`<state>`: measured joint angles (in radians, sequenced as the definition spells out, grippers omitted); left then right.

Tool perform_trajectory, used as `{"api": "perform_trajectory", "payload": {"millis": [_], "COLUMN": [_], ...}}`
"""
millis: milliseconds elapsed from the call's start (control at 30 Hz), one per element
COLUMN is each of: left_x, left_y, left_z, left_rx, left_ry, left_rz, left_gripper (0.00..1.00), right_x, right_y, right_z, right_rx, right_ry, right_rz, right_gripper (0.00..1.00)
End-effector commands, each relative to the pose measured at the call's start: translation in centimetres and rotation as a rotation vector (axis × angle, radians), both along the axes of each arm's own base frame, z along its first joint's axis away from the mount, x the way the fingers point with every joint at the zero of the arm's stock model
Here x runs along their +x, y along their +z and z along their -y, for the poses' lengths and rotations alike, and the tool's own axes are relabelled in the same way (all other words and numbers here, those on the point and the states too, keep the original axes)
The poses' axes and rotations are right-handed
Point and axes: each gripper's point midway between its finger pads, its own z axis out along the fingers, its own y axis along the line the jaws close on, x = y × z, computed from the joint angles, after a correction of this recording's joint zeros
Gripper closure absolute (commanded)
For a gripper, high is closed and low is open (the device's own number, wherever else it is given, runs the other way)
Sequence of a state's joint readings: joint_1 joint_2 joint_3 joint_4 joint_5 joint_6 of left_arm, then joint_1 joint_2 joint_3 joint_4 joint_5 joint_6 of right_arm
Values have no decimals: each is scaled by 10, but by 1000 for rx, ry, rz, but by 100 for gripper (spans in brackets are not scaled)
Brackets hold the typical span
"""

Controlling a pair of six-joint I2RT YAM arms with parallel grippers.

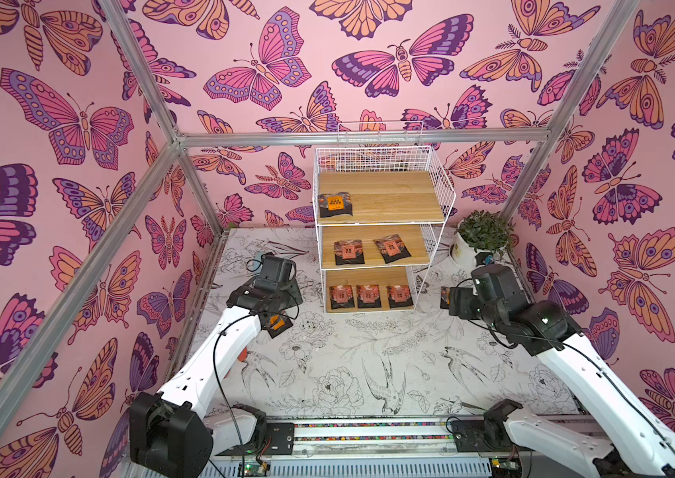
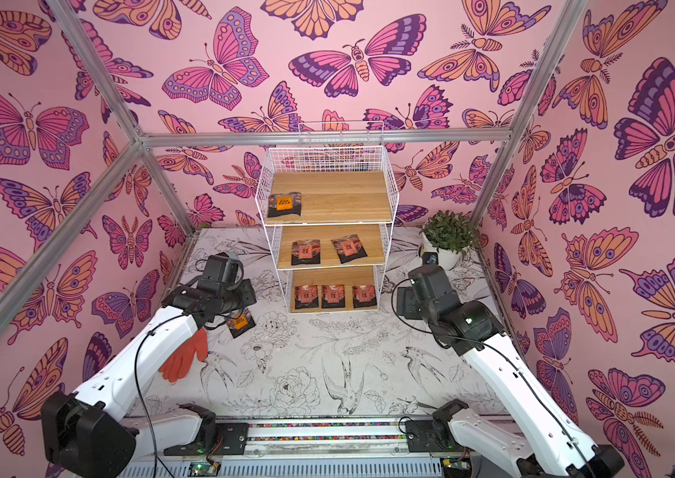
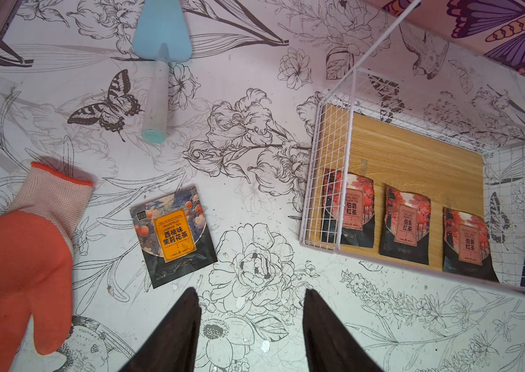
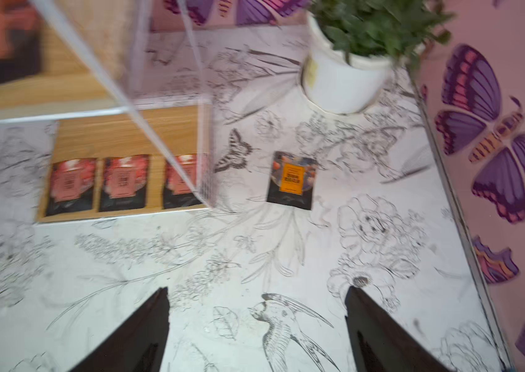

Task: Remove the tea bags from the shelf
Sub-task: Pick up the tea bag from the shelf.

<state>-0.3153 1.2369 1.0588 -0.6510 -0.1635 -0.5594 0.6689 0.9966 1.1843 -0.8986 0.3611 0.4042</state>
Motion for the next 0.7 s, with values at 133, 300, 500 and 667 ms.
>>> {"api": "perform_trajectory", "payload": {"millis": [133, 300, 500, 667], "left_x": [-5, -7, -6, -3], "left_y": [-5, -7, -7, -5], "left_z": [1, 4, 5, 5], "left_rx": [-33, -43, -36, -42], "left_ry": [5, -13, -23, -24], "left_rz": [6, 5, 14, 33], "left_gripper": [45, 44, 43, 43], "right_x": [-25, -30, -13, 3], "right_y": [94, 141, 167, 180], "right_z": [-112, -171, -207, -234], "right_rx": [39, 95, 65, 16], "right_ry": [309, 442, 463, 481], "right_rz": [213, 270, 338, 389], "right_gripper": [11, 10, 9, 7]}}
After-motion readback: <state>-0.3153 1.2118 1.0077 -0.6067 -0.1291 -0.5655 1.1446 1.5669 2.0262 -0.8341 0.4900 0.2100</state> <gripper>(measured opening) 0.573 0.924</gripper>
